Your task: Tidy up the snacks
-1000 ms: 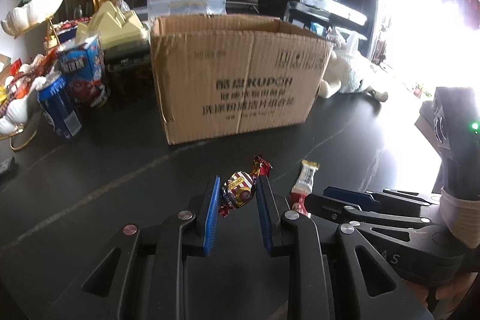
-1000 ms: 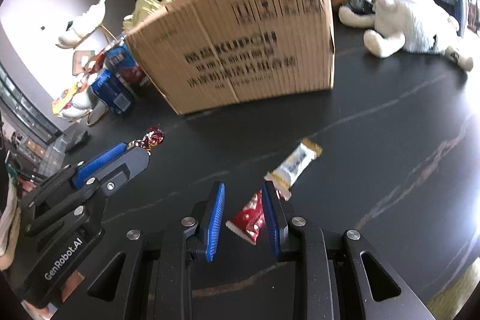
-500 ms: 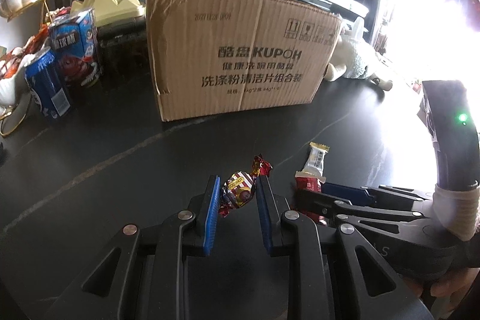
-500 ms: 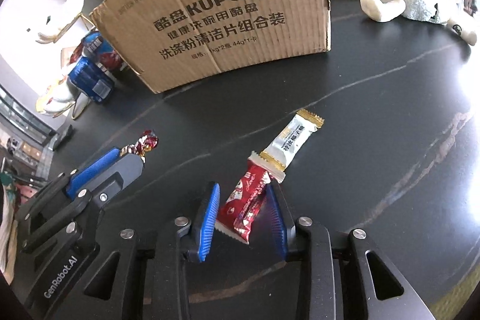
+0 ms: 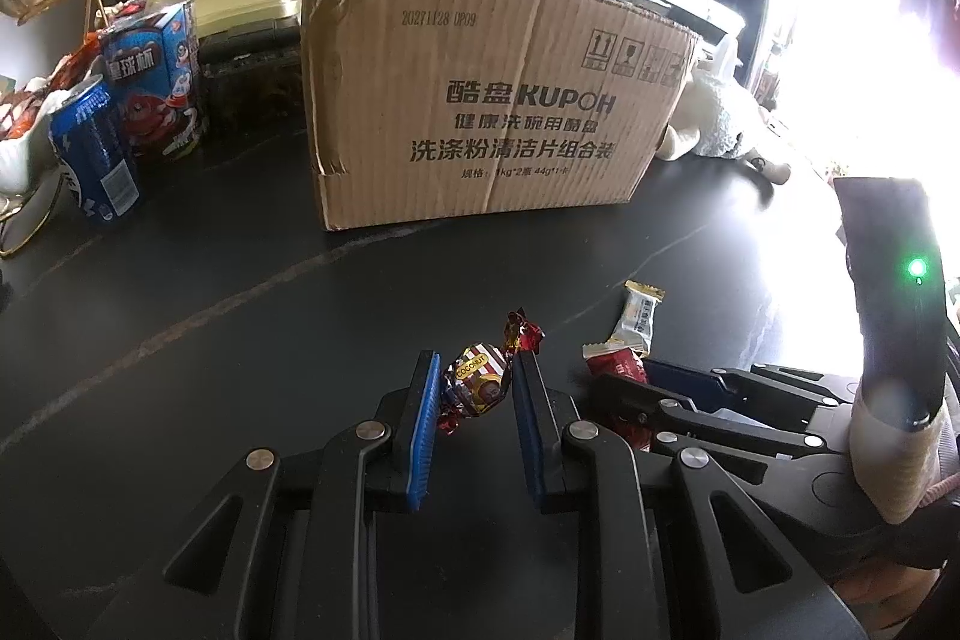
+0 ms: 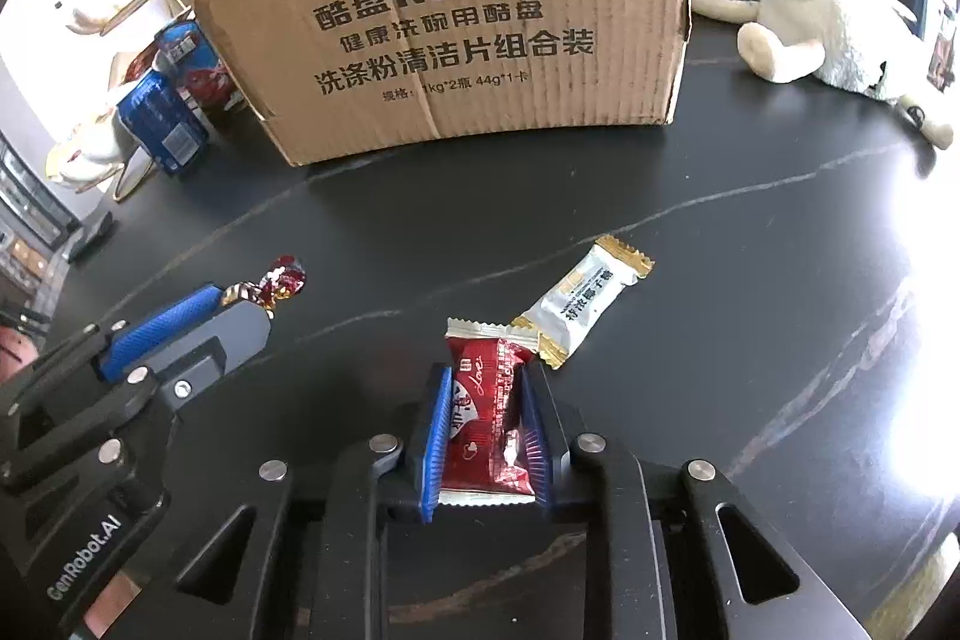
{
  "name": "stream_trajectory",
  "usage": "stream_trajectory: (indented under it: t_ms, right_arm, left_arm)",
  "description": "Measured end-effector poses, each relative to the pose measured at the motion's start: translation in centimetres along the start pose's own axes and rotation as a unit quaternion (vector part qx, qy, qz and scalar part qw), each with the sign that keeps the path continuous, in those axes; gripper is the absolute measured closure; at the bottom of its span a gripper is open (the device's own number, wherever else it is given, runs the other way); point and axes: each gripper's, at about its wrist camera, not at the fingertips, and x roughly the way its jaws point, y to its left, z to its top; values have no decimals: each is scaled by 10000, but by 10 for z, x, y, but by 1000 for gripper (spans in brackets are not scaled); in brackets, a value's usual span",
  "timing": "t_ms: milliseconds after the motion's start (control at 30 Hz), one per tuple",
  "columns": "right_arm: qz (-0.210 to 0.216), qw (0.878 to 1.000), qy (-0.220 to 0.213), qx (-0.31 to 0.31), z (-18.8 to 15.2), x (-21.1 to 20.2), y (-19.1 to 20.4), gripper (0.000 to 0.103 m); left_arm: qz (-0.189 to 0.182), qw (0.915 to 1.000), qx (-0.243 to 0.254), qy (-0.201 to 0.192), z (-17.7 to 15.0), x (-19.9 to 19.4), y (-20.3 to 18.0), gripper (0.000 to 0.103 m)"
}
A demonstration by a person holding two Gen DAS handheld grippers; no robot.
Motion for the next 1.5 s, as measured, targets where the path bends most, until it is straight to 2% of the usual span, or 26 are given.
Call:
stream_trajectory:
  t_ms: [467,1100,1500]
  right_arm:
    - [305,9977,-600,-32,14,-49,-4,79]
    - [601,9823,-1762,-197,65,-132,-4,79]
    - [750,9746,-2086,-310,100,-159,-8,79]
  left_arm:
    - [83,9996,22,-261,14,-31,-13,78]
    - [299,9936,175,-1075,75,-94,-32,78]
    - [392,9885,308,-1431,118,-113,-42,78]
